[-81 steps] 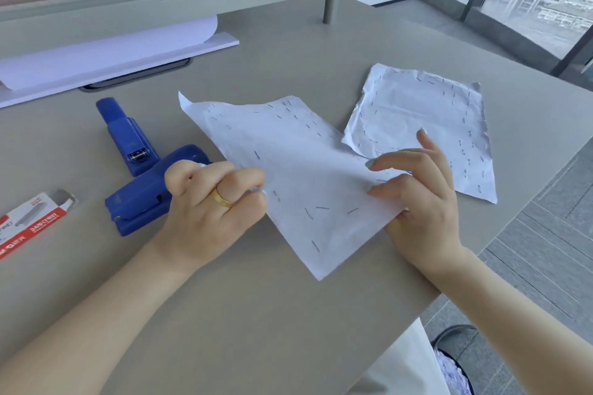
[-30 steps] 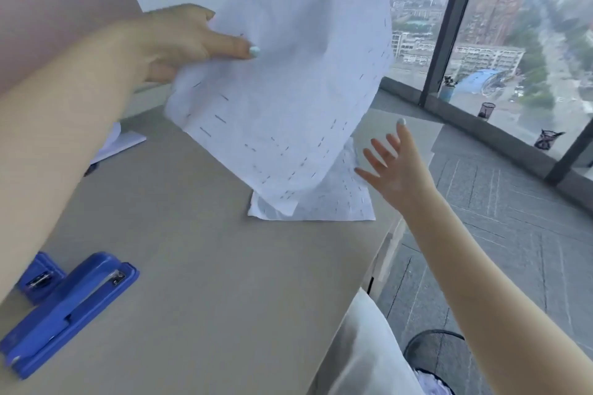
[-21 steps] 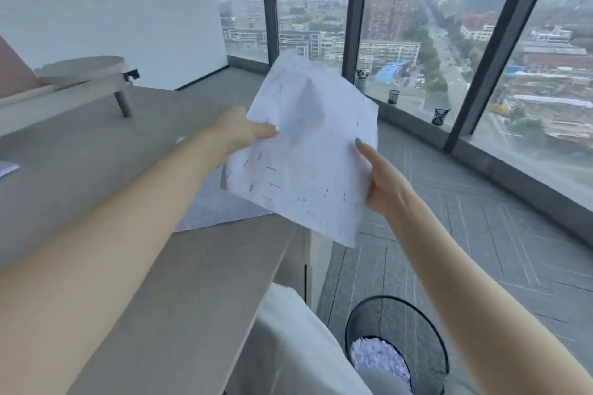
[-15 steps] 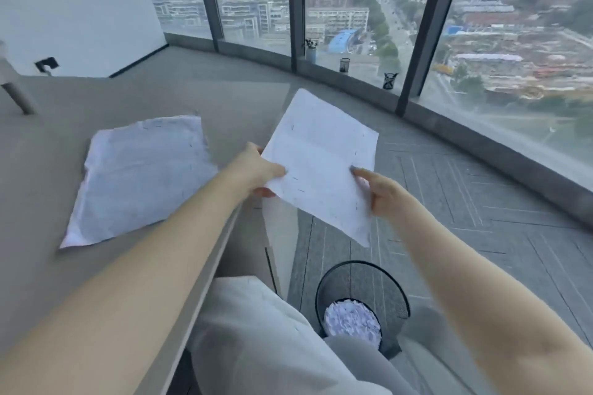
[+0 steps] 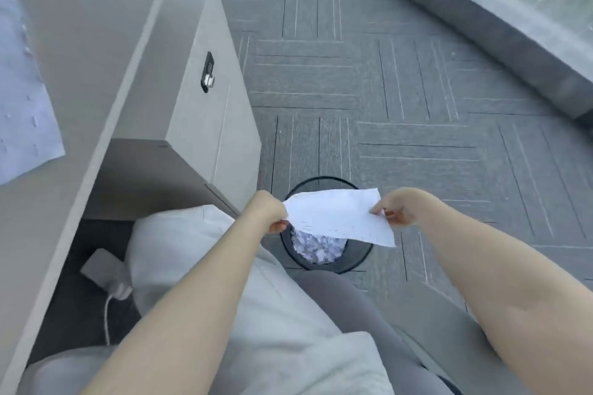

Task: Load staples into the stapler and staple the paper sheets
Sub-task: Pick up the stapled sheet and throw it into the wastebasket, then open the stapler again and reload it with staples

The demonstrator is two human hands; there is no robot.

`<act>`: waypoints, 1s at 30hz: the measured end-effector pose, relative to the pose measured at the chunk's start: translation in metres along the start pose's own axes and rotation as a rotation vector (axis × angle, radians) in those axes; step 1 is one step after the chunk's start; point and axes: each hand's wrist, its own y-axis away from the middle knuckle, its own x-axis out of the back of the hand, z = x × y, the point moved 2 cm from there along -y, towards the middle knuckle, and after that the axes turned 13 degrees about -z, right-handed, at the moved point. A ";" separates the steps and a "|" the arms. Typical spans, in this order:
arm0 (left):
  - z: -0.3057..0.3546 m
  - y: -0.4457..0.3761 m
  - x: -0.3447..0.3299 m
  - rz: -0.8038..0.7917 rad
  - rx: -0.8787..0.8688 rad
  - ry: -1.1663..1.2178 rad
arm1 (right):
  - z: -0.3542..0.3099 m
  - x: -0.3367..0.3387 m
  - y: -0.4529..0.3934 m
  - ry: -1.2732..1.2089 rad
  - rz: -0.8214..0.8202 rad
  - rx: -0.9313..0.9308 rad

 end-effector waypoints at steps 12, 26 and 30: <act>-0.011 -0.035 -0.007 0.004 0.052 -0.576 | 0.004 -0.007 -0.047 -0.108 0.030 -0.093; 0.096 0.121 0.055 0.494 -1.022 -0.352 | -0.140 -0.078 0.117 -0.106 0.290 1.207; 0.068 0.193 0.125 0.917 -0.968 -0.546 | -0.169 -0.142 0.204 0.083 0.219 1.561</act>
